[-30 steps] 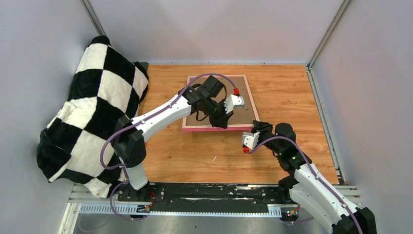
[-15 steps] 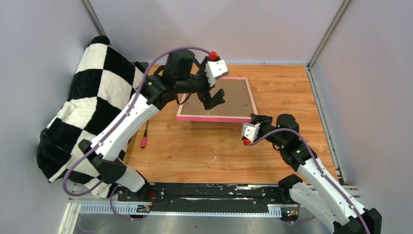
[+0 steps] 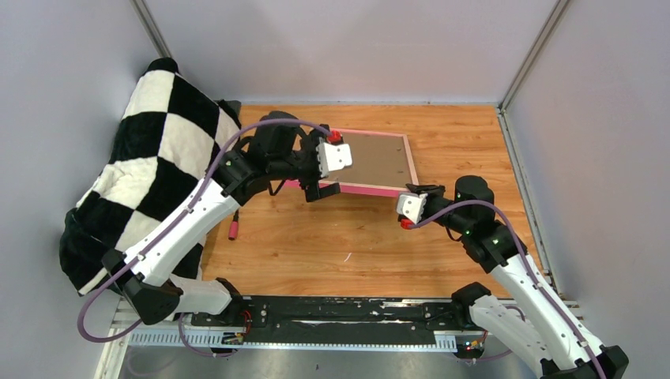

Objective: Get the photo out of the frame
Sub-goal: Turn over the photo frame at the center of the board.

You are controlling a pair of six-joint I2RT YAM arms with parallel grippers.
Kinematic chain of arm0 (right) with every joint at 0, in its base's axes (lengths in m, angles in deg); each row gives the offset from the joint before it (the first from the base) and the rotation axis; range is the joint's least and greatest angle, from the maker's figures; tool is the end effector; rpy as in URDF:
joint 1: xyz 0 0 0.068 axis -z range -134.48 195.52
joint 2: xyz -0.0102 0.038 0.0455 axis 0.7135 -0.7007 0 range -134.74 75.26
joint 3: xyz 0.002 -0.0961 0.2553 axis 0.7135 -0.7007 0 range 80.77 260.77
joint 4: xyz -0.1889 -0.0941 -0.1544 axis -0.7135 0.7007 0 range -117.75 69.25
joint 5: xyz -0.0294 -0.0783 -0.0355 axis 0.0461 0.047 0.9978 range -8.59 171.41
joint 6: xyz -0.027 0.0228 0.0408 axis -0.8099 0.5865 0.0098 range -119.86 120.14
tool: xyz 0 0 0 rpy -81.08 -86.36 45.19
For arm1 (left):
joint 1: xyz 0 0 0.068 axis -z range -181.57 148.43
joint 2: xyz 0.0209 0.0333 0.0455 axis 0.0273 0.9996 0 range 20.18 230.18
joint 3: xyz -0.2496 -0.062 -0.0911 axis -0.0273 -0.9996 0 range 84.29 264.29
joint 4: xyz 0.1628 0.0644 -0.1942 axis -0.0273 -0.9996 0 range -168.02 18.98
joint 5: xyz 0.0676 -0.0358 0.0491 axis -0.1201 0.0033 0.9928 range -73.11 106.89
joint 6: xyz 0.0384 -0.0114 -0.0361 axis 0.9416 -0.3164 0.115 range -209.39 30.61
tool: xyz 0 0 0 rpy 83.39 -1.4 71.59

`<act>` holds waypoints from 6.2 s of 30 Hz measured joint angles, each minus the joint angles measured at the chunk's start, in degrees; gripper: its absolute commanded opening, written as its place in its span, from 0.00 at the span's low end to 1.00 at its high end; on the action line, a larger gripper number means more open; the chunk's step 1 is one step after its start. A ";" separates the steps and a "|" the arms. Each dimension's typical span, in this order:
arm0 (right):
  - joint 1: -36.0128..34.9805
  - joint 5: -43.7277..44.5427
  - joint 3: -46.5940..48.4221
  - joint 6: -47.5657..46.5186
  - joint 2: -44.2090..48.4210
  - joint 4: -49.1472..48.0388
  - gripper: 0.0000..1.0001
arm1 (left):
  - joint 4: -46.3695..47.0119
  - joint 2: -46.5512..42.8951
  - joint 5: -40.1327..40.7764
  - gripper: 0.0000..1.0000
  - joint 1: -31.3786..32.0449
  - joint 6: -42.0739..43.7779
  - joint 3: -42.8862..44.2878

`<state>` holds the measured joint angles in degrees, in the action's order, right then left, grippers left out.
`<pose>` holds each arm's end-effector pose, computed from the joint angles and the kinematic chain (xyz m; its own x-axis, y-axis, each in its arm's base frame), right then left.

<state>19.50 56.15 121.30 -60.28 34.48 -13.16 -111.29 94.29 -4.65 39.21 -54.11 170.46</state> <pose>0.1442 0.0874 0.3176 0.5538 -0.6049 -0.5723 -0.5789 0.2143 -0.7867 0.1952 -0.1857 0.4267 0.2001 0.5369 -0.8196 0.9027 0.2242 0.3673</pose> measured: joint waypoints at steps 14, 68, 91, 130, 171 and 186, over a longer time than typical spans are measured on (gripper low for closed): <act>-0.11 -0.07 0.26 2.01 0.00 0.66 0.00 | 0.85 -0.17 16.17 1.00 6.78 11.50 -10.62; 20.90 -30.64 -2.91 0.22 -12.96 -8.22 0.95 | -2.21 -3.74 15.08 0.00 8.09 16.39 -9.88; 20.92 -39.32 -7.48 15.30 -25.18 -47.19 0.65 | -4.07 -2.64 12.85 0.00 7.65 15.08 -7.28; 18.84 -27.54 17.35 46.42 -21.55 -15.12 0.00 | 4.76 0.92 19.26 1.00 -3.96 -7.65 16.98; 48.48 -23.28 1.27 99.91 -42.84 -19.58 0.00 | 20.37 6.36 19.98 1.00 -6.23 -20.92 -15.50; 58.97 -23.21 -1.22 96.45 -48.13 -15.85 0.00 | 25.75 17.29 17.14 1.00 -6.32 -23.23 -18.32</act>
<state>78.47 32.94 120.08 36.17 -13.65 -29.01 -85.54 111.58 12.49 32.89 -77.34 152.15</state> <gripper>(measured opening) 0.335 0.996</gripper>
